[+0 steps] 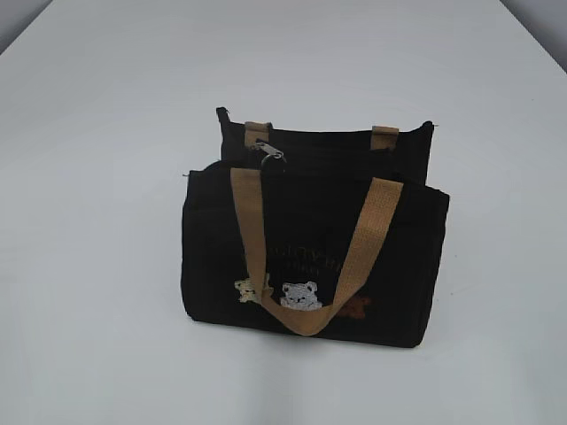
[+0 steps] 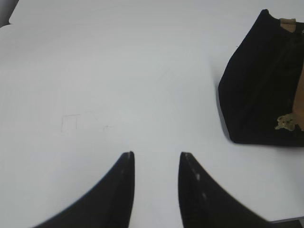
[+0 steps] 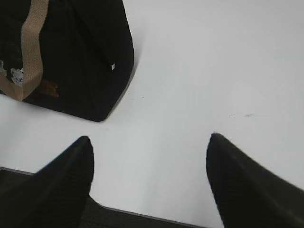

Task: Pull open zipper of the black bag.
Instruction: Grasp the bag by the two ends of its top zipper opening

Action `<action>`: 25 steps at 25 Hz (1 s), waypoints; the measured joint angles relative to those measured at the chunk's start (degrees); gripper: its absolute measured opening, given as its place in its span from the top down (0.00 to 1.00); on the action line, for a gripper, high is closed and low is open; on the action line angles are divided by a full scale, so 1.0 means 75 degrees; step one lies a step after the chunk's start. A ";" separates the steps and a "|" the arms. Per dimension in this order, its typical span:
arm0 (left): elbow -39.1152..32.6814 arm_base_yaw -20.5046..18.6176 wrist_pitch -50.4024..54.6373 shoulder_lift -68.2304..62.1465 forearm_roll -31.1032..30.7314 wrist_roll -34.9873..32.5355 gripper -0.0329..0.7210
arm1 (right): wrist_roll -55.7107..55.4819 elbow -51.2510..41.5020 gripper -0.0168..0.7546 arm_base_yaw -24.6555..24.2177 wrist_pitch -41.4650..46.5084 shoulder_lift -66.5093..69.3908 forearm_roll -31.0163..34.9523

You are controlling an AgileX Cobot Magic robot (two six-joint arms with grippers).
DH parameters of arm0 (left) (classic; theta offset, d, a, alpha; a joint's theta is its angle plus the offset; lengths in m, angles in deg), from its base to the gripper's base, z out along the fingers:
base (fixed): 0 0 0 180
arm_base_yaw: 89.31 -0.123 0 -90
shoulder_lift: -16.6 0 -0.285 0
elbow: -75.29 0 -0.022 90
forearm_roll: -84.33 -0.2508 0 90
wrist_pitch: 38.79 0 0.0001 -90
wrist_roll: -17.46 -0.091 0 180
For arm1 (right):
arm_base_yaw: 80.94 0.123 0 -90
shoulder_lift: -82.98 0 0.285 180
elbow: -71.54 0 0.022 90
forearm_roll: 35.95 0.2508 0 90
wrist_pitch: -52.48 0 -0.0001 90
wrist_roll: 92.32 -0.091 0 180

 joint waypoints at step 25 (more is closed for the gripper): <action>0.0000 0.0000 0.0000 0.0000 0.0000 0.0000 0.64 | 0.0000 0.0000 0.24 0.0000 0.0000 0.0000 0.0006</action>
